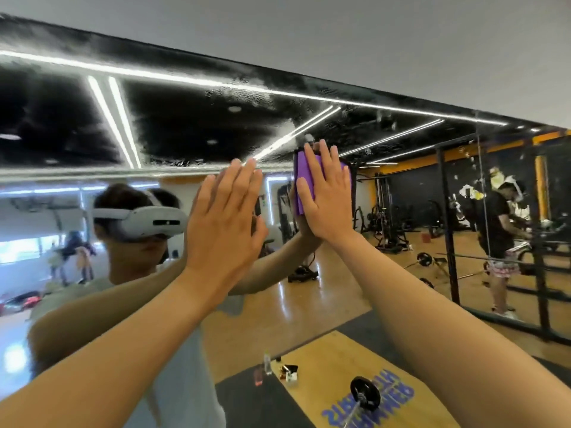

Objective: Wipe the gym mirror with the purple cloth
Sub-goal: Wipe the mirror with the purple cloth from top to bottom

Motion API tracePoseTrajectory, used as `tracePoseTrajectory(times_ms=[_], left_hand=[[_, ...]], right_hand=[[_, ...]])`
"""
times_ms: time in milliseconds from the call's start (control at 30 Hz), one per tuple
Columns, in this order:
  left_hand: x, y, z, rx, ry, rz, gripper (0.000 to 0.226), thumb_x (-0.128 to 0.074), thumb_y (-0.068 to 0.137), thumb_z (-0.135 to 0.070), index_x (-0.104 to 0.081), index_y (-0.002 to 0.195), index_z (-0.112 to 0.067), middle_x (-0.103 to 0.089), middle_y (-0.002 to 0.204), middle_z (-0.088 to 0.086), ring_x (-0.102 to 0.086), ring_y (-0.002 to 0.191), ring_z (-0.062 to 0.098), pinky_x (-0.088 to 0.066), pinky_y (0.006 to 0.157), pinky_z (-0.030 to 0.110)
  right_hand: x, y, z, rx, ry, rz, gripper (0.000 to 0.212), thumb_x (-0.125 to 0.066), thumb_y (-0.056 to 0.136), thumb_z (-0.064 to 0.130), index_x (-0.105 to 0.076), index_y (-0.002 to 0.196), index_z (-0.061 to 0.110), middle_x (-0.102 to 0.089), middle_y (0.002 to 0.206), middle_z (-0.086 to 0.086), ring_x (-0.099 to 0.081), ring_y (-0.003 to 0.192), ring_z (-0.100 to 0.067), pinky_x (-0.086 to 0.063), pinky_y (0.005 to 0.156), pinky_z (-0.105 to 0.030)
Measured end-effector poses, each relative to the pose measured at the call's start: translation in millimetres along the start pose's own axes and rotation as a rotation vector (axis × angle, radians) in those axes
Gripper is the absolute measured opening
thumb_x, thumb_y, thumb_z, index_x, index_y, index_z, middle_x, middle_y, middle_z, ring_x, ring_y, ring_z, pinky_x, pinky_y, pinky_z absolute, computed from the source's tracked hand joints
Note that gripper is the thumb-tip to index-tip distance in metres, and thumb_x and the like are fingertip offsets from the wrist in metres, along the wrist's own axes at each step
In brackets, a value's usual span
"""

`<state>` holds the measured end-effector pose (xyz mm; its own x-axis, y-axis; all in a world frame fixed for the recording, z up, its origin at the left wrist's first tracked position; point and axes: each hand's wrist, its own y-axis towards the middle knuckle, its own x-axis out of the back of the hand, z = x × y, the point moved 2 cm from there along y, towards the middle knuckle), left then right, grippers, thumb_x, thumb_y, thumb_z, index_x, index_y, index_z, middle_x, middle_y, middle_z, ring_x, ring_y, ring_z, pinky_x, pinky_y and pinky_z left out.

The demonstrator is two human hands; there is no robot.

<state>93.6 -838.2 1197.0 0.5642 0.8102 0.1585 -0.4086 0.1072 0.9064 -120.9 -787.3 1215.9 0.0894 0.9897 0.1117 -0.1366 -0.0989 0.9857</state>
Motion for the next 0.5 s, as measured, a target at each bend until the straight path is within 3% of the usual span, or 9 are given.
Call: tracePoseTrajectory(times_ms=[133, 300, 400, 500], left_hand=[[-7, 14, -2, 0.044, 0.019, -0.007, 0.07, -0.027, 0.107, -0.042, -0.015, 0.168, -0.009, -0.015, 0.175, 0.01, -0.01, 0.163, 0.024, -0.009, 0.131, 0.051], [-14, 14, -3, 0.033, 0.045, -0.012, 0.073, -0.023, 0.107, -0.046, -0.01, 0.168, -0.008, -0.011, 0.176, 0.01, -0.008, 0.163, 0.025, -0.004, 0.132, 0.049], [-17, 15, -1, 0.043, 0.008, -0.022, 0.075, -0.025, 0.107, -0.047, -0.007, 0.168, -0.008, -0.009, 0.176, 0.012, -0.005, 0.163, 0.026, -0.004, 0.132, 0.049], [-16, 14, -2, 0.07, -0.03, -0.033, 0.08, -0.03, 0.107, -0.047, 0.0, 0.167, -0.004, -0.002, 0.176, 0.014, 0.0, 0.163, 0.027, -0.008, 0.132, 0.048]], right_hand=[[3, 16, -28, -0.066, 0.017, -0.016, 0.065, -0.021, 0.108, 0.053, -0.018, 0.166, 0.026, -0.007, 0.175, 0.0, 0.006, 0.161, -0.018, 0.004, 0.13, -0.045], [-11, 31, -19, -0.214, 0.062, -0.069, 0.064, -0.014, 0.107, 0.059, -0.008, 0.166, 0.034, -0.001, 0.175, 0.004, 0.011, 0.16, -0.016, -0.001, 0.13, -0.055], [-6, 45, 21, -0.011, 0.068, 0.035, 0.062, -0.02, 0.11, 0.05, -0.006, 0.166, 0.029, 0.005, 0.175, 0.002, 0.013, 0.16, -0.018, 0.008, 0.129, -0.051], [-6, 68, 70, 0.2, 0.056, 0.035, 0.06, -0.022, 0.11, 0.046, -0.011, 0.166, 0.027, 0.0, 0.175, -0.002, 0.007, 0.161, -0.021, 0.005, 0.129, -0.052]])
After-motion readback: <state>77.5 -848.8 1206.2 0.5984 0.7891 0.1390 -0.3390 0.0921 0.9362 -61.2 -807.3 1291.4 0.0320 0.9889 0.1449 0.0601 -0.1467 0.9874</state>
